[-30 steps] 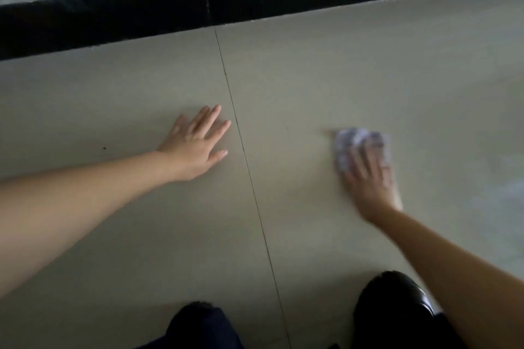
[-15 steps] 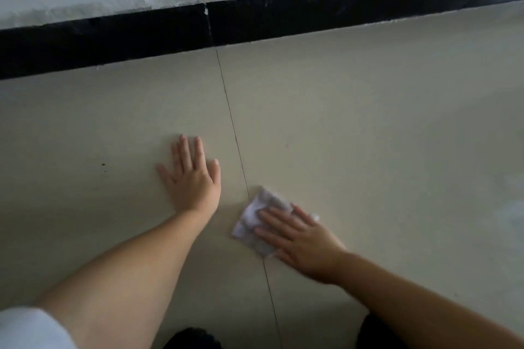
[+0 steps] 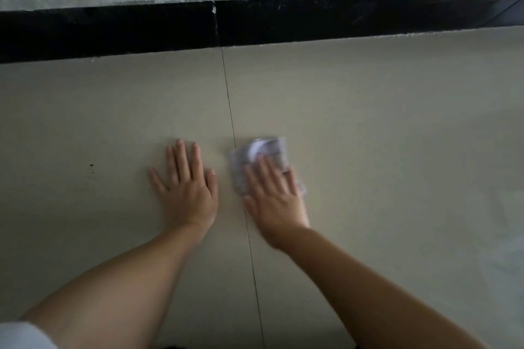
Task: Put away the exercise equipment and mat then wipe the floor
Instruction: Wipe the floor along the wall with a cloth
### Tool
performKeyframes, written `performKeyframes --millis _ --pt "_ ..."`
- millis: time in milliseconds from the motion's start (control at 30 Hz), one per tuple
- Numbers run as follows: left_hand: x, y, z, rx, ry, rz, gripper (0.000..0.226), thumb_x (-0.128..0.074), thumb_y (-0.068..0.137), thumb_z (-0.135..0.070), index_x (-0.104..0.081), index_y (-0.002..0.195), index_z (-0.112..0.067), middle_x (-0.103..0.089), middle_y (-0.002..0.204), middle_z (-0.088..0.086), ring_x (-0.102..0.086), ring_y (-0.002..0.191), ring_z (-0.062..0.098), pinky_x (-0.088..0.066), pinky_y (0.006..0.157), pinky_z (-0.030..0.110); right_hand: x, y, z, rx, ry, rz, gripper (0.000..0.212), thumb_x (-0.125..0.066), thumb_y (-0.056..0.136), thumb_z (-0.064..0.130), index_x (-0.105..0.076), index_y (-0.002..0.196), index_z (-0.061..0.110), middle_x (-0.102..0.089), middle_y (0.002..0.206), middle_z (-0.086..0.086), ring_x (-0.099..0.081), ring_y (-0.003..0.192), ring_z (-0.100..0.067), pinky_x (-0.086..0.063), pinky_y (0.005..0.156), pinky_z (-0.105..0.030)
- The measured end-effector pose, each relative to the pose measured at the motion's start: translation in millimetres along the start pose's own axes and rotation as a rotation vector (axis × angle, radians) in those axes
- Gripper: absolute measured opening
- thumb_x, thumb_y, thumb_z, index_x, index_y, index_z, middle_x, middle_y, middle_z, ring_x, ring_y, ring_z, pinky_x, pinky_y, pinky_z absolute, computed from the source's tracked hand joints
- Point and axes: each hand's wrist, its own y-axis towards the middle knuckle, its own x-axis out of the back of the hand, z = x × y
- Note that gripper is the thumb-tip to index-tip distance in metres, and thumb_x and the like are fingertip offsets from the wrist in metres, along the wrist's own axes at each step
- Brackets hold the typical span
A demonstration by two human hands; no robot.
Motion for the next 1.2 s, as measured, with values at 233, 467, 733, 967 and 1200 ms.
performKeyframes --millis 233,467,733,967,1200 --pt "-1.1 -1.5 2.1 -0.018 0.015 -0.022 0.061 -0.026 0.092 -0.037 -0.035 0.145 -0.009 -0.029 0.153 0.016 -0.027 0.141 0.035 -0.014 0.107 0.066 20.9 0.2 -158.8 -0.185 -0.02 0.031 0.059 -0.016 0.096 0.043 -0.008 0.151 0.026 -0.009 0.16 -0.003 -0.008 0.147 -0.019 -0.018 0.116 -0.046" --pt "-2.0 -0.8 0.4 0.004 0.007 -0.055 0.062 -0.026 0.09 -0.039 -0.036 0.145 -0.009 -0.03 0.153 0.016 -0.026 0.141 0.033 -0.014 0.108 0.064 49.2 29.4 -211.3 -0.953 0.15 0.054 0.058 -0.019 0.095 0.036 -0.022 0.15 0.016 -0.009 0.158 -0.015 -0.005 0.146 -0.033 -0.009 0.114 -0.056" --pt "-6.6 0.6 2.6 -0.006 0.038 -0.09 0.059 -0.028 0.093 -0.039 -0.042 0.138 -0.003 -0.04 0.146 0.02 -0.035 0.136 0.035 -0.023 0.102 0.068 27.0 91.3 27.4 0.279 -0.011 0.142 0.06 -0.004 0.094 0.044 -0.014 0.151 0.028 -0.009 0.16 0.001 -0.006 0.147 -0.017 0.005 0.115 -0.052" --pt "-4.6 -1.0 2.5 0.004 0.036 -0.102 0.061 -0.03 0.09 -0.038 -0.038 0.143 -0.009 -0.033 0.151 0.017 -0.026 0.139 0.032 -0.018 0.106 0.065 63.0 93.7 -162.1 -0.417 0.09 0.076 0.055 -0.017 0.1 0.047 0.002 0.151 0.036 0.011 0.159 0.006 0.009 0.146 -0.01 0.006 0.118 -0.047" --pt "-6.4 -1.2 1.2 -0.003 0.047 -0.136 0.06 -0.032 0.09 -0.037 -0.035 0.143 -0.01 -0.034 0.151 0.016 -0.024 0.138 0.031 -0.017 0.107 0.063 68.4 95.9 -176.8 -0.832 0.144 0.073 0.056 -0.019 0.099 0.044 -0.008 0.152 0.029 0.005 0.16 -0.003 0.005 0.147 -0.023 0.002 0.115 -0.057"
